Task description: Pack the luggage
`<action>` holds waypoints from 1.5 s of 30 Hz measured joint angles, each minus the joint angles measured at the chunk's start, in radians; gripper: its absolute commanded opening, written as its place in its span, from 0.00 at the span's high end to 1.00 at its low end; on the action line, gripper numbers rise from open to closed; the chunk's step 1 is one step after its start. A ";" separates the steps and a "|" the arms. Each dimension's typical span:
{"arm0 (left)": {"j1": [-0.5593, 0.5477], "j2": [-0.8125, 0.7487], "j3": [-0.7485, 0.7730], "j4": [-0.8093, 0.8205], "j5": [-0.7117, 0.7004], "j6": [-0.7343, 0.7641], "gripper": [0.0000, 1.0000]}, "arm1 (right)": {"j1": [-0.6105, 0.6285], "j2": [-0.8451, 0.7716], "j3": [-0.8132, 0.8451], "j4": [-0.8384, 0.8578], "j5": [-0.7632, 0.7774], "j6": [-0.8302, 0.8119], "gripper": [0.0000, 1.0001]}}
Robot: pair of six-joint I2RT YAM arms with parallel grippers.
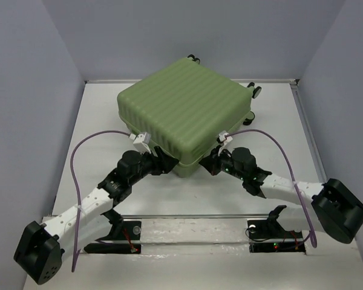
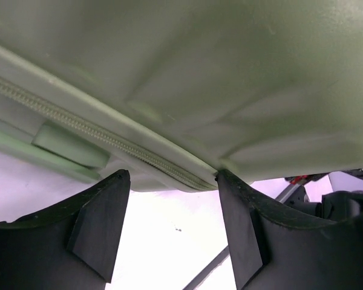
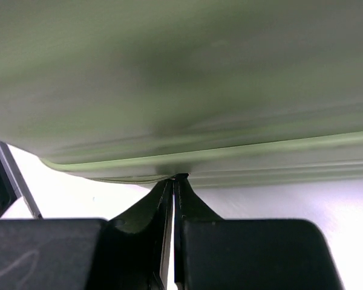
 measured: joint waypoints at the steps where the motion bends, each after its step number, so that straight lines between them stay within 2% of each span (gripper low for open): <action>1: -0.011 0.027 0.008 0.024 0.003 -0.004 0.34 | 0.013 -0.013 -0.002 -0.016 0.019 0.001 0.93; 4: -0.037 0.093 0.032 0.063 0.015 -0.010 0.36 | 0.088 -0.062 -0.004 -0.095 0.103 0.018 0.93; 7: -0.070 0.168 0.077 0.073 0.028 -0.009 0.38 | 0.253 -0.081 0.027 -0.189 0.230 0.047 0.93; 9: -0.096 0.218 0.107 0.075 0.035 -0.008 0.39 | 0.359 -0.070 0.068 -0.246 0.373 0.080 0.93; 12: -0.134 0.271 0.146 0.074 0.036 -0.008 0.40 | 0.442 -0.046 0.100 -0.291 0.550 0.137 0.93; 17: -0.153 0.319 0.190 0.073 0.048 -0.011 0.39 | 0.498 0.034 0.161 -0.308 0.733 0.200 0.93; 21: -0.155 0.315 0.191 0.074 0.049 -0.013 0.25 | 0.525 0.083 0.172 -0.260 0.825 0.237 0.93; 22: -0.159 0.315 0.191 0.074 0.047 -0.012 0.19 | 0.531 0.101 0.175 -0.235 0.848 0.247 0.93; 23: -0.160 0.315 0.191 0.074 0.041 -0.012 0.18 | 0.538 0.118 0.175 -0.207 0.877 0.259 0.93; 26: -0.152 0.311 0.191 0.059 0.033 -0.004 0.06 | 0.555 0.162 0.151 -0.083 0.950 0.300 0.93; 27: -0.151 0.302 0.191 0.039 0.017 0.006 0.01 | 0.560 0.170 0.134 -0.040 0.956 0.312 0.89; 28: -0.153 0.291 0.199 0.011 -0.007 0.021 0.01 | 0.562 0.169 0.117 -0.008 0.956 0.336 0.80; 29: -0.158 0.282 0.212 -0.018 -0.030 0.036 0.01 | 0.562 0.163 0.103 0.008 0.952 0.352 0.68; 30: -0.160 0.272 0.222 -0.039 -0.049 0.047 0.01 | 0.562 0.153 0.090 0.020 0.941 0.374 0.45; 31: -0.155 0.240 0.254 -0.096 -0.106 0.068 0.01 | 0.568 0.125 0.066 0.032 0.915 0.399 0.35; 34: -0.116 0.151 0.329 -0.192 -0.198 0.106 0.01 | 0.618 0.007 0.003 0.010 0.839 0.456 0.17; 36: -0.052 0.098 0.400 -0.233 -0.241 0.123 0.01 | 0.636 -0.092 -0.021 -0.044 0.814 0.480 0.16; 37: -0.002 0.077 0.455 -0.255 -0.264 0.131 0.01 | 0.637 -0.151 -0.021 -0.097 0.807 0.492 0.24; 38: 0.047 0.067 0.507 -0.265 -0.272 0.137 0.01 | 0.636 -0.187 -0.021 -0.130 0.808 0.500 0.49; 40: 0.141 0.079 0.610 -0.286 -0.273 0.150 0.01 | 0.634 -0.279 -0.009 -0.267 0.821 0.523 0.79; 41: 0.177 0.098 0.658 -0.292 -0.269 0.158 0.01 | 0.634 -0.316 -0.002 -0.340 0.830 0.533 0.90; 42: 0.213 0.118 0.696 -0.290 -0.267 0.163 0.01 | 0.631 -0.354 0.005 -0.394 0.840 0.537 0.93; 45: 0.357 0.257 0.841 -0.297 -0.194 0.169 0.02 | 0.565 -0.407 0.064 -0.613 0.864 0.580 0.93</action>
